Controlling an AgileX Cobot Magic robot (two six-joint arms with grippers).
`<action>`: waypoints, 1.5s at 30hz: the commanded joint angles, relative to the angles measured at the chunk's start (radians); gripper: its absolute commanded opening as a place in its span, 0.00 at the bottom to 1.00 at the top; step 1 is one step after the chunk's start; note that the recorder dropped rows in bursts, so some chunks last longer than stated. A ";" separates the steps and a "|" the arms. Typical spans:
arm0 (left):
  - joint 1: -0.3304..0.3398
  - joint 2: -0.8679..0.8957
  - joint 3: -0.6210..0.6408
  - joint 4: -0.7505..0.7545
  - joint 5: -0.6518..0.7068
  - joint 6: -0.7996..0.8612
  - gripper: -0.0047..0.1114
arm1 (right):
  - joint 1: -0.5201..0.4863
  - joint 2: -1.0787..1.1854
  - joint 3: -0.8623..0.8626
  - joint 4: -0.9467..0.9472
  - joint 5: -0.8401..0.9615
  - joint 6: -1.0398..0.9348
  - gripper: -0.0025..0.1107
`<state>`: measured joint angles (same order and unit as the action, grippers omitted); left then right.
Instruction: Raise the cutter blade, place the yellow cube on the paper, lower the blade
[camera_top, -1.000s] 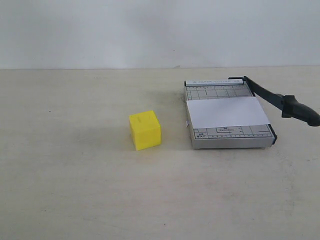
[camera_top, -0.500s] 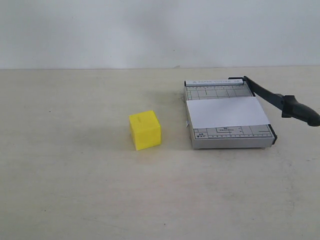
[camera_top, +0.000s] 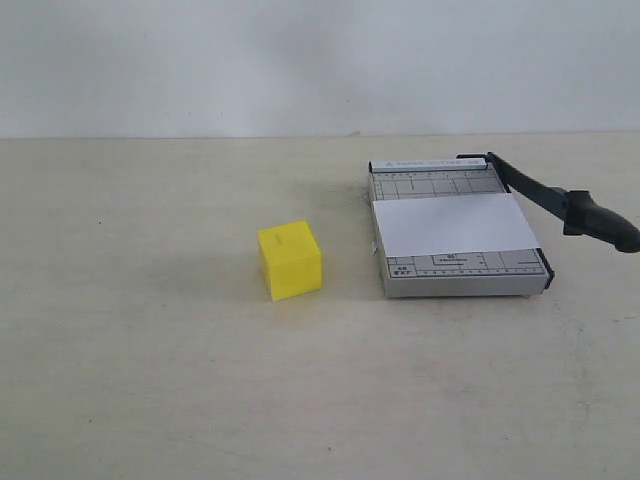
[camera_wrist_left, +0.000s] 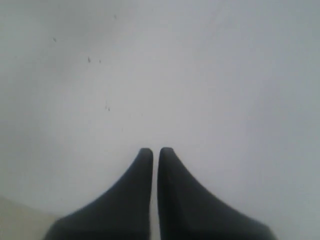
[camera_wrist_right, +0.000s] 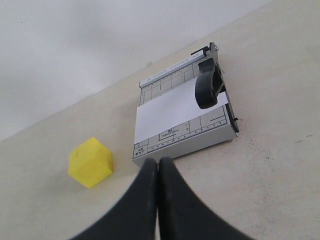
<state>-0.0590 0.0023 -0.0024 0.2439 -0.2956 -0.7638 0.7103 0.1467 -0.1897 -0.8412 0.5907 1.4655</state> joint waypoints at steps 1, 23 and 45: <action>0.004 0.000 -0.011 0.542 -0.015 -0.380 0.08 | -0.003 -0.006 0.002 -0.006 -0.008 -0.001 0.02; -0.165 1.120 -0.696 1.421 -0.084 -1.091 0.08 | -0.003 -0.006 0.002 -0.006 -0.008 -0.001 0.02; -0.300 1.671 -0.976 1.482 -0.073 -1.337 0.87 | -0.003 -0.006 0.002 0.000 -0.012 0.002 0.02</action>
<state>-0.3576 1.6485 -0.9730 1.7386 -0.3944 -2.0577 0.7103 0.1467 -0.1897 -0.8412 0.5866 1.4696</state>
